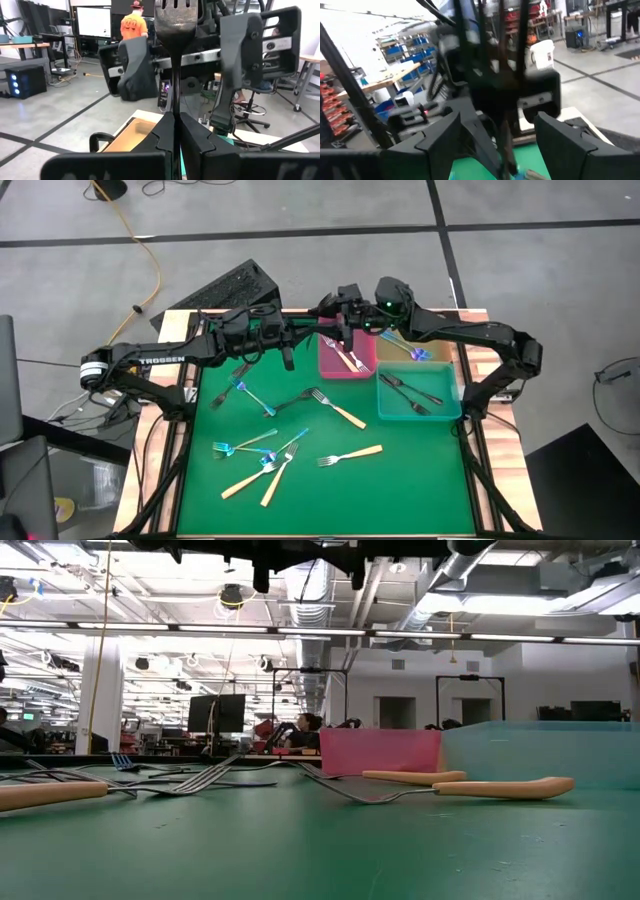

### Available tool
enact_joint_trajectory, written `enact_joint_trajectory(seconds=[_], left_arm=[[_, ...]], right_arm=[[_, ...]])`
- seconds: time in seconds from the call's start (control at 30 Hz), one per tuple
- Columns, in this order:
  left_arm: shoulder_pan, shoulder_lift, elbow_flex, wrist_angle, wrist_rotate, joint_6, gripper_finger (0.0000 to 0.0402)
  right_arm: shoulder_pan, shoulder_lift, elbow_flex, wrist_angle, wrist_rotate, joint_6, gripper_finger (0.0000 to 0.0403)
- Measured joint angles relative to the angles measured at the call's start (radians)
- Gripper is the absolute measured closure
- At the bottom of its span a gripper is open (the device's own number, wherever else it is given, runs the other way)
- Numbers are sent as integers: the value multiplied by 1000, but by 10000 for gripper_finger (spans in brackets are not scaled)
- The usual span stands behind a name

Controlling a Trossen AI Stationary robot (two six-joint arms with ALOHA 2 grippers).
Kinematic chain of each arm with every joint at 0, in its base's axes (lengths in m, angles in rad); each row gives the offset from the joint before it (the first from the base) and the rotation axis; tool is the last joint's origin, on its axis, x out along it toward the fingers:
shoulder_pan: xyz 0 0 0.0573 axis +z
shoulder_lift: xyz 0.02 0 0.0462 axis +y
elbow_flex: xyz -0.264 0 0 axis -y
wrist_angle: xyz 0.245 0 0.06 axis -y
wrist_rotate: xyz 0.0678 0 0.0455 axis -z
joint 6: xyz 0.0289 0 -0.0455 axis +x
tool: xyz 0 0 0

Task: Sort silverware by color (type)
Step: Put the black fork into the blue bin

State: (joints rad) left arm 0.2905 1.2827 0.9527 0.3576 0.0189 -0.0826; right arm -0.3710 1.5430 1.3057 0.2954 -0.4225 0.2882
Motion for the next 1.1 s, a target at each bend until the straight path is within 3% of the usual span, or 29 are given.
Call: enact_joint_trajectory(seconds=[0.17,0.53,0.87,1.03,1.1], left_arm=[[0,0,0,0,0,3,401],[-2,0,-1,12,-1,7,401],[-1,1,-1,4,-20,-34,394],[-1,0,-1,-46,-47,-56,353],[-1,0,-1,-64,-52,-77,332]], right_arm=[[5,-4,0,-9,0,-7,181],[3,-9,-1,-29,0,-42,371],[3,-9,0,-48,12,-23,372],[-5,-9,1,-88,23,27,372],[-15,-16,25,-183,34,27,372]])
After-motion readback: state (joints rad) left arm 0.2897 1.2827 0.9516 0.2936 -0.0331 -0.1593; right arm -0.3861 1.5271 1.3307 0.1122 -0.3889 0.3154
